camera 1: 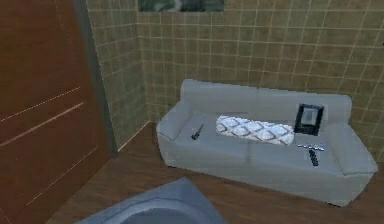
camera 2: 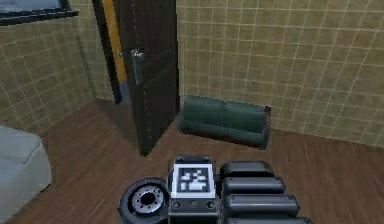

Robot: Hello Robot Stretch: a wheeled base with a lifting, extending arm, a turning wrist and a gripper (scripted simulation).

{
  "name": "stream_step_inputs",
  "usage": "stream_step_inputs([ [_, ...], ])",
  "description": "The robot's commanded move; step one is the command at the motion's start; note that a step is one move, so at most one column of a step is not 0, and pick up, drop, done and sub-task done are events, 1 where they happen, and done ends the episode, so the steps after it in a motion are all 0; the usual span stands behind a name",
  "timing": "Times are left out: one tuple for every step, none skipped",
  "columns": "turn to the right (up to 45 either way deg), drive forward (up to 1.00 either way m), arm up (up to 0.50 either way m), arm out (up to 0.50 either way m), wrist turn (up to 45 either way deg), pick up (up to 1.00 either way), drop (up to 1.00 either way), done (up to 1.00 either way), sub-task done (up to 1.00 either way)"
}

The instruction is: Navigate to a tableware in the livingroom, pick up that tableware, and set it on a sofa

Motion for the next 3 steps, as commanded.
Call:
stream_step_inputs([
  [21.0, 0.0, 0.0, 0.0, 0.0, 0.0, 0.0, 0.0, 0.0],
  [0.0, 0.9, 0.0, 0.0, 0.0, 0.0, 0.0, 0.0, 0.0],
  [-45.0, 0.0, 0.0, 0.0, 0.0, 0.0, 0.0, 0.0, 0.0],
])
